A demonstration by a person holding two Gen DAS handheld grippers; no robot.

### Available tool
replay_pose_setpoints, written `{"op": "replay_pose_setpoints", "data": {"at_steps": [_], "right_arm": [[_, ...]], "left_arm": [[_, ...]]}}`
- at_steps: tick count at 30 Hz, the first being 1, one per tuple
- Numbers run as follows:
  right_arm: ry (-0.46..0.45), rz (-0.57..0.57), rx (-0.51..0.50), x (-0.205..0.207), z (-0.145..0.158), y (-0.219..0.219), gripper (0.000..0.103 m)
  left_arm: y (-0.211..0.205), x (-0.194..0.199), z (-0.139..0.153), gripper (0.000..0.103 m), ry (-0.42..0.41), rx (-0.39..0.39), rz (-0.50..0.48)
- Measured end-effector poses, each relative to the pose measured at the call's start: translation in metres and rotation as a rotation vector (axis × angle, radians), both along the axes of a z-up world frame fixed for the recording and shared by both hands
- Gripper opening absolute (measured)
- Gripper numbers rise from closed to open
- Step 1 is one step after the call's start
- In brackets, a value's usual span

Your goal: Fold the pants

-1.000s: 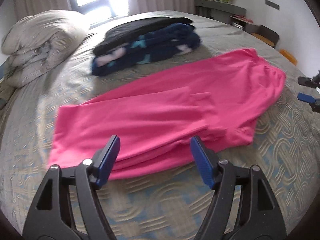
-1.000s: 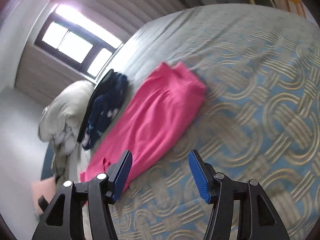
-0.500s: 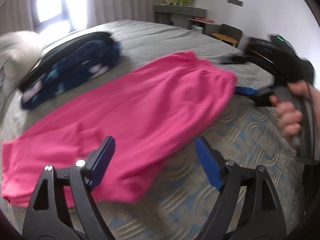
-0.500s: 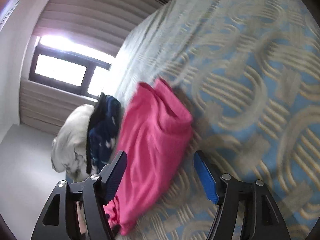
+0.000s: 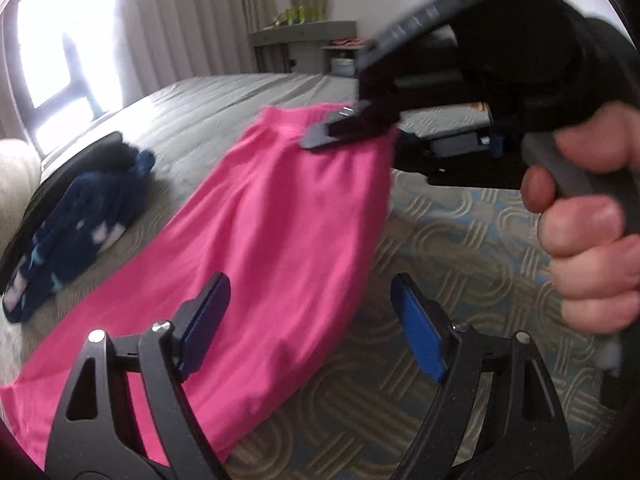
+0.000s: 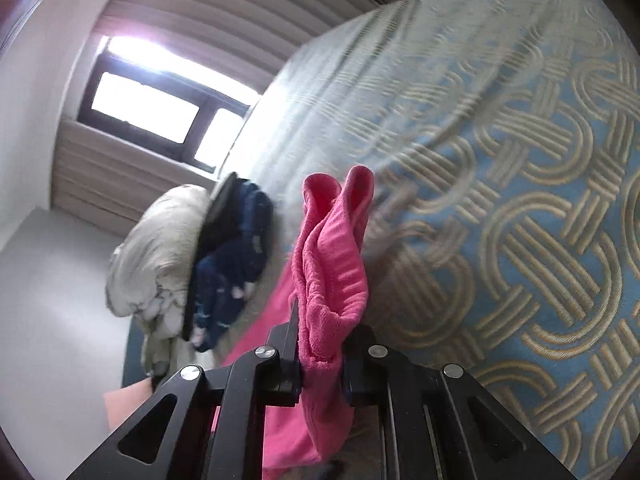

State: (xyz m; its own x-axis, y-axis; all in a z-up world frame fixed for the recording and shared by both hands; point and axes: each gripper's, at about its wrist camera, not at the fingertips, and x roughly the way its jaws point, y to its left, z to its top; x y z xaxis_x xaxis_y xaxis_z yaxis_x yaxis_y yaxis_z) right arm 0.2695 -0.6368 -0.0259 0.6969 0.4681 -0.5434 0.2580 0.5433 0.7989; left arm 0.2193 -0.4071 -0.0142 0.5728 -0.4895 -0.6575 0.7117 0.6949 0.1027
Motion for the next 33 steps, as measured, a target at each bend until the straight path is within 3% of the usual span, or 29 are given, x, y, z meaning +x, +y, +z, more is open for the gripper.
{"op": "replay_pose_setpoints", "data": {"at_steps": [5, 6, 7, 9, 10, 18, 24, 28, 33], "right_arm": [[-0.025, 0.056, -0.002, 0.002, 0.029, 0.014, 0.013], [-0.037, 0.07, -0.008, 0.0, 0.037, 0.02, 0.013], [-0.046, 0.078, -0.014, -0.001, 0.042, 0.024, 0.013], [-0.062, 0.09, -0.026, -0.004, 0.052, 0.03, 0.013], [-0.069, 0.099, -0.037, -0.005, 0.057, 0.035, 0.013], [-0.146, 0.2, -0.12, 0.005, 0.107, 0.097, 0.013], [-0.183, 0.315, -0.149, 0.023, 0.137, 0.173, 0.013], [-0.181, 0.409, -0.16, 0.038, 0.142, 0.241, 0.013], [-0.139, 0.526, -0.17, 0.054, 0.123, 0.338, 0.013]], "left_arm": [[0.0, 0.005, 0.014, 0.083, -0.038, -0.04, 0.047], [0.004, 0.007, 0.018, 0.073, -0.03, -0.067, 0.056], [0.009, 0.008, 0.022, 0.045, -0.022, -0.107, 0.065], [0.018, 0.008, 0.029, 0.016, 0.001, -0.15, 0.091], [0.024, 0.007, 0.034, 0.012, -0.002, -0.176, 0.105], [0.085, 0.004, 0.07, 0.012, -0.027, -0.307, 0.185], [0.171, 0.014, 0.089, 0.012, -0.039, -0.402, 0.276], [0.231, 0.02, 0.087, 0.012, -0.026, -0.45, 0.345], [0.313, 0.031, 0.059, 0.012, 0.031, -0.487, 0.448]]}}
